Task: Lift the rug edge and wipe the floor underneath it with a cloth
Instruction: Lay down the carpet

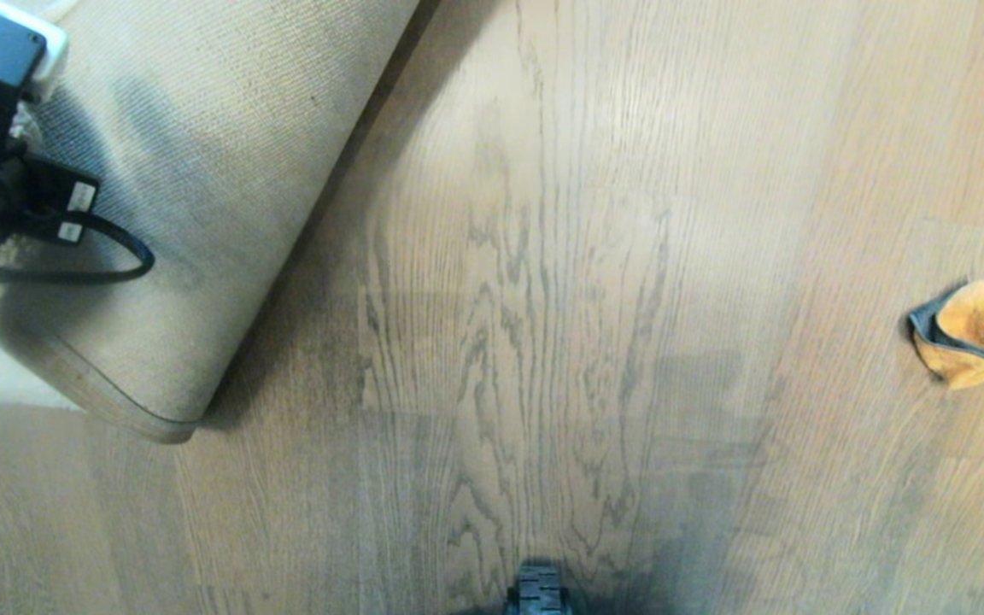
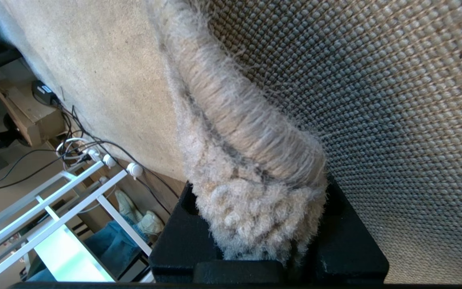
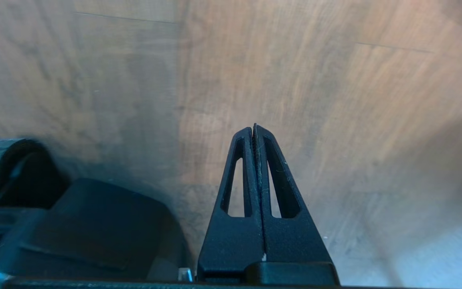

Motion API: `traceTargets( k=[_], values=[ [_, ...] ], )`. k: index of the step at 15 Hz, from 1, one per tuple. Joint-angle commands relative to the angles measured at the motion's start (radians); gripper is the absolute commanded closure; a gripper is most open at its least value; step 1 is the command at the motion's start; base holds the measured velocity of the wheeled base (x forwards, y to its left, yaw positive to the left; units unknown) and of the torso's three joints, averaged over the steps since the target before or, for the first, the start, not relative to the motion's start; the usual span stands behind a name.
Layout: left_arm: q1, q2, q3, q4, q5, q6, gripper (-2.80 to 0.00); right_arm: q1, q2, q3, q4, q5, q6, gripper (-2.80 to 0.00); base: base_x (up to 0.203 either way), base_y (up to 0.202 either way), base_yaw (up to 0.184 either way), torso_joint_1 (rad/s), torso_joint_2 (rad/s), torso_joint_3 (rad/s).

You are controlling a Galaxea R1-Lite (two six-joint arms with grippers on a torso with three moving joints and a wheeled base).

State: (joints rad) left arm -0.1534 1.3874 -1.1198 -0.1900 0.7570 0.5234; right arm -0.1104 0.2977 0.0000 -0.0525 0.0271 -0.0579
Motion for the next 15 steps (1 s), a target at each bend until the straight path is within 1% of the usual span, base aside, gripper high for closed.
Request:
traceTargets(
  k=[1, 3, 8, 9, 10, 11, 12, 15],
  values=[
    [0.000, -0.002, -0.005, -0.002, 0.004, 0.003, 0.00, 0.018, -0.013, 0.000, -0.001, 0.000, 0.001, 0.00, 0.000, 0.000, 0.000, 0.000, 0.00, 0.000],
    [-0.002, -0.001, -0.002, -0.020, 0.004, 0.003, 0.00, 0.018, -0.014, 0.000, -0.001, -0.001, 0.001, 0.00, 0.000, 0.000, 0.000, 0.000, 0.00, 0.000],
    [-0.006, -0.002, -0.005, -0.022, 0.005, 0.003, 0.00, 0.020, -0.014, 0.000, -0.001, -0.001, 0.001, 0.00, 0.000, 0.000, 0.000, 0.000, 0.00, 0.000],
    [-0.008, -0.004, -0.005, -0.022, 0.005, 0.003, 0.00, 0.031, -0.017, 0.000, -0.001, -0.001, 0.002, 0.00, 0.000, 0.000, 0.000, 0.000, 0.00, 0.000],
    [-0.008, -0.005, -0.005, -0.022, 0.008, 0.003, 0.00, 0.067, -0.029, 0.000, -0.001, -0.001, 0.002, 0.00, 0.000, 0.000, 0.000, 0.000, 0.00, 0.000],
    [-0.008, -0.005, -0.005, -0.022, 0.012, 0.003, 0.00, 0.108, -0.062, 0.000, -0.001, 0.000, 0.002, 0.00, 0.000, 0.000, 0.000, 0.000, 0.00, 0.000],
    [-0.008, -0.004, -0.005, -0.022, 0.012, 0.003, 0.00, 0.123, -0.091, 0.000, -0.001, 0.000, 0.001, 0.00, 0.000, 0.000, 0.000, 0.000, 0.00, 0.000],
    [-0.008, -0.003, -0.005, -0.023, 0.012, 0.003, 0.00, 0.115, -0.249, 0.000, -0.001, 0.000, 0.000, 0.00, 0.000, 0.000, 0.000, 0.000, 0.00, 0.000]
  ],
)
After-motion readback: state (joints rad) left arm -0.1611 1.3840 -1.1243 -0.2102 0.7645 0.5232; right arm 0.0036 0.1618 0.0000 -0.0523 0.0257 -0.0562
